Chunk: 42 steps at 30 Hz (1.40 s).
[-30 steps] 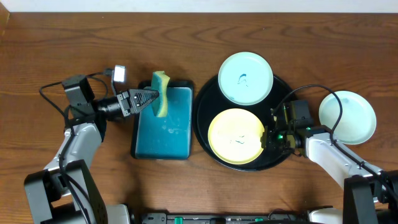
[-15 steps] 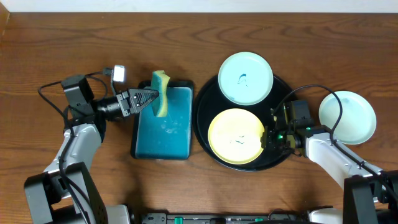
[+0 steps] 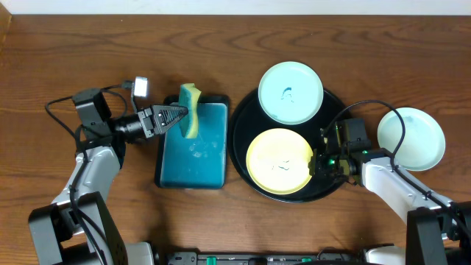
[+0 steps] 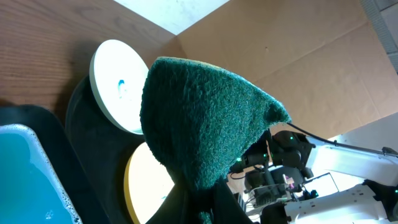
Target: Clean dirty plates on tray and stack at the side
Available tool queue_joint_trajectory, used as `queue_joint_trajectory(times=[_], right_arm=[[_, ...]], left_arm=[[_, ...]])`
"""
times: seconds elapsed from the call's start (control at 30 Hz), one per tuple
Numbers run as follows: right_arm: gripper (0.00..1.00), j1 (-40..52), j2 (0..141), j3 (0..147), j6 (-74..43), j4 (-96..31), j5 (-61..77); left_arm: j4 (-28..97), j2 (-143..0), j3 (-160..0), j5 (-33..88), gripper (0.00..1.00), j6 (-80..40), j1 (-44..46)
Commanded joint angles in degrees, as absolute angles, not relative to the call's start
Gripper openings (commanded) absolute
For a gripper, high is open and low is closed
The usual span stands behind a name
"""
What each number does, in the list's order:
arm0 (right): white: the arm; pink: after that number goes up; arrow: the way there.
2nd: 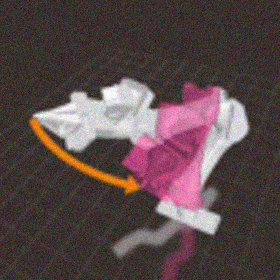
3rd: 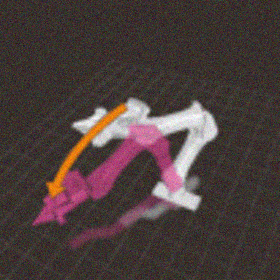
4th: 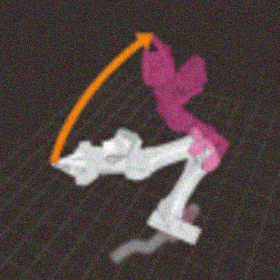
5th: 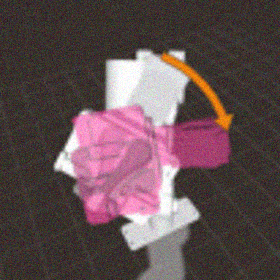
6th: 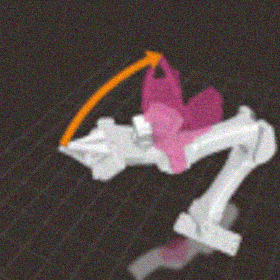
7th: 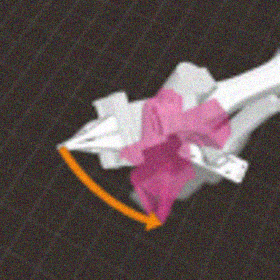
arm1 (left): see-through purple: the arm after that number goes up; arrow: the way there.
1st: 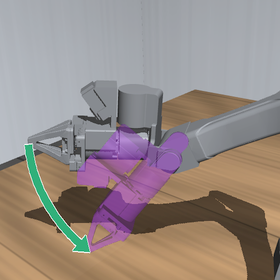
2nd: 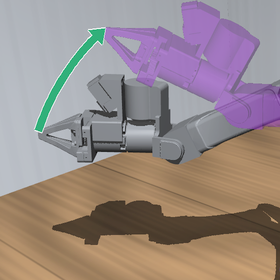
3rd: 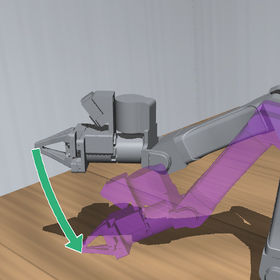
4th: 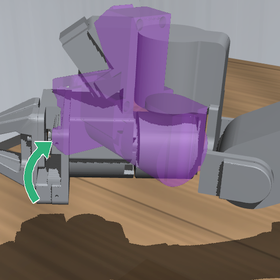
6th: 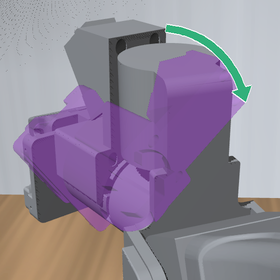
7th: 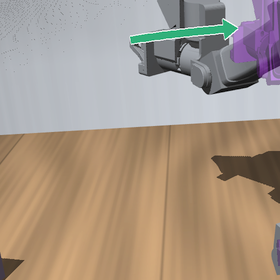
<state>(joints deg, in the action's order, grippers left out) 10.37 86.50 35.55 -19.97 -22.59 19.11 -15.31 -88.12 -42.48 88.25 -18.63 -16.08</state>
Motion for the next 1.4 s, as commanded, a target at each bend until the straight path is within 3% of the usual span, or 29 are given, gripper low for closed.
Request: queue_joint_trajectory(times=[0.0, 0.77, 0.9, 1.13, 1.37], right_arm=[[0.01, 11.20, 87.88, 33.30, -19.70, -24.67, 16.49], [0.01, 11.20, 87.88, 33.30, -19.70, -24.58, 16.47], [0.01, 11.20, 87.88, 33.30, -19.70, -24.51, 16.47], [0.01, 11.20, 87.88, 33.30, -19.73, -24.56, 16.47], [0.01, 11.20, 87.88, 33.30, -19.70, -24.67, 16.47]], left_arm=[[-15.57, -87.00, -42.57, 90.11, 0.08, -19.18, -16.32], [-15.55, -87.00, -42.57, 86.70, 0.07, -20.97, -16.25], [-15.53, -87.00, -42.57, 81.23, 0.07, -24.36, -15.77], [-6.15, -87.00, -42.57, 58.92, 0.08, -45.10, -12.64], [-1.06, -87.00, -42.57, 55.35, 0.07, -49.28, -10.79]])
